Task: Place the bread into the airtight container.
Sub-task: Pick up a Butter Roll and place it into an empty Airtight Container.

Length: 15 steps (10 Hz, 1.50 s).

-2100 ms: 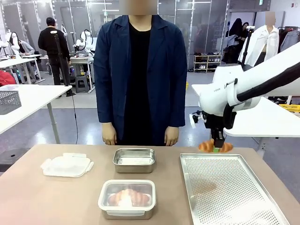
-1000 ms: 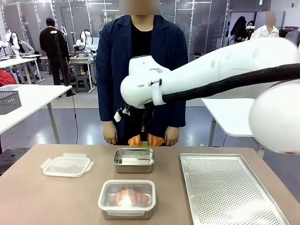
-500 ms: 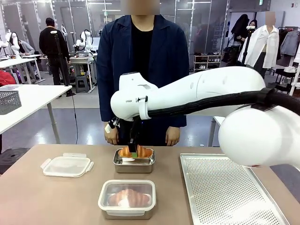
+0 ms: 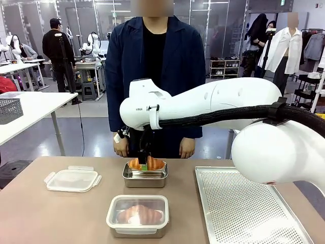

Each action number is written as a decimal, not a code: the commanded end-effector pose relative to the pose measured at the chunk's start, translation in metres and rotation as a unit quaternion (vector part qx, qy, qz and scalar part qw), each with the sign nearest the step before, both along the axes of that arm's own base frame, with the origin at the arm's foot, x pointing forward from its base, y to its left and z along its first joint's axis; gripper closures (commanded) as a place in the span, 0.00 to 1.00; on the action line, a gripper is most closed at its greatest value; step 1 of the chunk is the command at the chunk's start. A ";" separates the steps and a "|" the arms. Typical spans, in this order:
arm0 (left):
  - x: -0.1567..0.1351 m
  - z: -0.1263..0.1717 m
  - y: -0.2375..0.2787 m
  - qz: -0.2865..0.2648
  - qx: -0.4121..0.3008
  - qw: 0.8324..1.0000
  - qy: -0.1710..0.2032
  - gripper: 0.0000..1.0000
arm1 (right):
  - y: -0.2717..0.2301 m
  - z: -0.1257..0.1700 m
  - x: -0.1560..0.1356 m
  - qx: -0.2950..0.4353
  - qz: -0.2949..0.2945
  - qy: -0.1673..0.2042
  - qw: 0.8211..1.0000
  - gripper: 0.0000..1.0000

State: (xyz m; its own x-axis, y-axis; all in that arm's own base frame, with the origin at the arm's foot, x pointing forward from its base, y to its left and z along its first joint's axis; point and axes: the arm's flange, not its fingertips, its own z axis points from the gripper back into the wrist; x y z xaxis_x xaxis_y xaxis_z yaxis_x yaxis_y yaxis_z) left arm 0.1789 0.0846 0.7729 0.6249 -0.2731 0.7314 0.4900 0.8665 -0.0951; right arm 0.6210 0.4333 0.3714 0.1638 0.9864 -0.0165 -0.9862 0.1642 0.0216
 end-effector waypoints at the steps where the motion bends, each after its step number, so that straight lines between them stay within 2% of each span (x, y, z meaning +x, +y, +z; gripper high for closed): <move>1: -0.001 0.002 0.000 -0.007 -0.002 1.000 -0.003 0.00 | 0.003 0.004 0.007 0.001 -0.020 0.009 1.000 0.00; 4: -0.001 0.002 0.000 -0.007 -0.002 1.000 -0.003 0.00 | -0.010 0.009 0.011 0.013 -0.021 0.009 1.000 0.00; 5: -0.001 0.002 0.000 -0.007 -0.002 1.000 -0.003 0.00 | -0.004 0.004 0.004 0.003 -0.005 -0.001 1.000 0.00; 15: -0.001 0.002 0.000 -0.007 -0.002 1.000 -0.003 0.00 | -0.004 0.004 0.004 0.003 -0.005 -0.001 1.000 0.00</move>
